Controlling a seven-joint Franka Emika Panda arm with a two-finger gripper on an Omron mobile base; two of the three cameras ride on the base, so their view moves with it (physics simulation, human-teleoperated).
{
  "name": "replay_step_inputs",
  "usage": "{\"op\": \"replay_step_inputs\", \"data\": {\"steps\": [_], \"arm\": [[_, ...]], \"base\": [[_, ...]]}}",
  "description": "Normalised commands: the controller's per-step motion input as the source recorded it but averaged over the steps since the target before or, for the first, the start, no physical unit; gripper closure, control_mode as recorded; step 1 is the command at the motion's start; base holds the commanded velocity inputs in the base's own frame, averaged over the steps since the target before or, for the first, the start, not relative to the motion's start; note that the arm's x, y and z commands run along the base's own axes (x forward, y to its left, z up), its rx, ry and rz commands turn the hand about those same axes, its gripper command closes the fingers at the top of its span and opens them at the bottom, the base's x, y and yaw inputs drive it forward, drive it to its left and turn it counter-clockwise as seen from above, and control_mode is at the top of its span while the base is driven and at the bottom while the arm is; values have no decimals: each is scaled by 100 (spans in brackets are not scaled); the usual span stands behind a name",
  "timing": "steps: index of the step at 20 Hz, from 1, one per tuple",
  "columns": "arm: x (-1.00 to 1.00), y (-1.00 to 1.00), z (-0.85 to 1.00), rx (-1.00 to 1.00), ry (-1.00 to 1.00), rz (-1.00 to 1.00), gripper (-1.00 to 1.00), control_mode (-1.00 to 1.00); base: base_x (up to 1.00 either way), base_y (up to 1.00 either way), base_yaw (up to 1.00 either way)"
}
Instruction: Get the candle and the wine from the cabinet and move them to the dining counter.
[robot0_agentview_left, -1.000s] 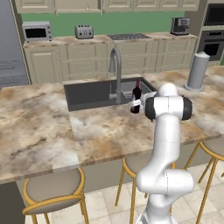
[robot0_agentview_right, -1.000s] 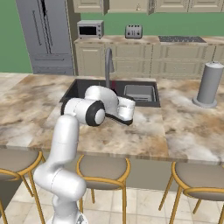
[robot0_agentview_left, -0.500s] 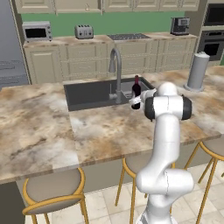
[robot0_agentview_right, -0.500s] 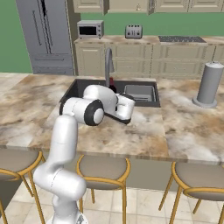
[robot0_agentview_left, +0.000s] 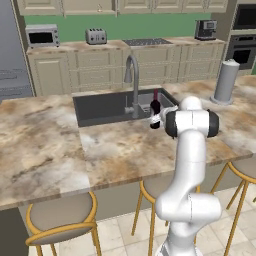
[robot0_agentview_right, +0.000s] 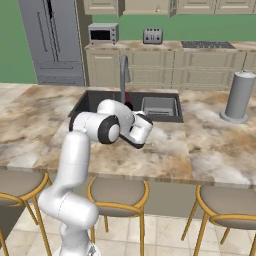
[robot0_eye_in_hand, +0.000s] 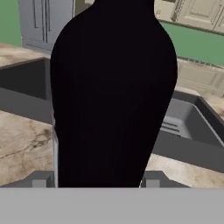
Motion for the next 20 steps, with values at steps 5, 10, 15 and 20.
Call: {"op": "replay_step_inputs", "data": {"steps": [5, 10, 15, 20], "arm": [[0, 0, -22, 0, 0, 0, 100, -100], [0, 0, -27, 0, 0, 0, 100, -100], [0, 0, -29, 0, 0, 0, 100, -100], [0, 0, -29, 0, 0, 0, 100, -100]], "base": [[0, 0, 0], [0, 0, 0], [0, 0, 0], [0, 0, 0]]}}
